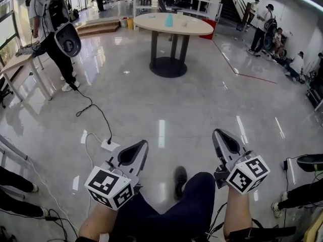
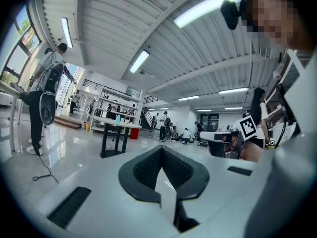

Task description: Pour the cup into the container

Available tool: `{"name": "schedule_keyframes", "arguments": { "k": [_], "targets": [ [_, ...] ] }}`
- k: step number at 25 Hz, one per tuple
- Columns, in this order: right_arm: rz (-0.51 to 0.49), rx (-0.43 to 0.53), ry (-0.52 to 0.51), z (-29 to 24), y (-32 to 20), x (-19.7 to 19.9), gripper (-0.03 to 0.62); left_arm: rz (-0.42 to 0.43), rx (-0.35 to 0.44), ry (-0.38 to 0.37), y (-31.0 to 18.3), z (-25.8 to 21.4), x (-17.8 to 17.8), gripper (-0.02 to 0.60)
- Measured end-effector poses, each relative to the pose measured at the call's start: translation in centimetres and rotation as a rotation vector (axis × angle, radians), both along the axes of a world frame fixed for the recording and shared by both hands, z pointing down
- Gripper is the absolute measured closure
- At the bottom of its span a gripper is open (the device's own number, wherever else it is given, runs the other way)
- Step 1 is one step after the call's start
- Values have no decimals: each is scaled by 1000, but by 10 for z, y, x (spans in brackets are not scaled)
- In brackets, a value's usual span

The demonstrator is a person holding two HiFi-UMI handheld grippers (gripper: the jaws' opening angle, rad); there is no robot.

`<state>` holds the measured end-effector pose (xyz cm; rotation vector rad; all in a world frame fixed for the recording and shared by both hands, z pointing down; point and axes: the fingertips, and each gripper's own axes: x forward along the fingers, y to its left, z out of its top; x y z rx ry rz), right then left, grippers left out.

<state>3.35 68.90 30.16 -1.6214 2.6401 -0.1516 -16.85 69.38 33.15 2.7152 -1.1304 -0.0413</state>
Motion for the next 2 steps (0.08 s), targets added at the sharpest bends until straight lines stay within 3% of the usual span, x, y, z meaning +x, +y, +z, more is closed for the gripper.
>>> {"name": "schedule_keyframes", "arguments": {
  "k": [2],
  "targets": [
    [2,2,-2,0,0,1,591,2,-5,-2,1,2,1,589]
  ]
}}
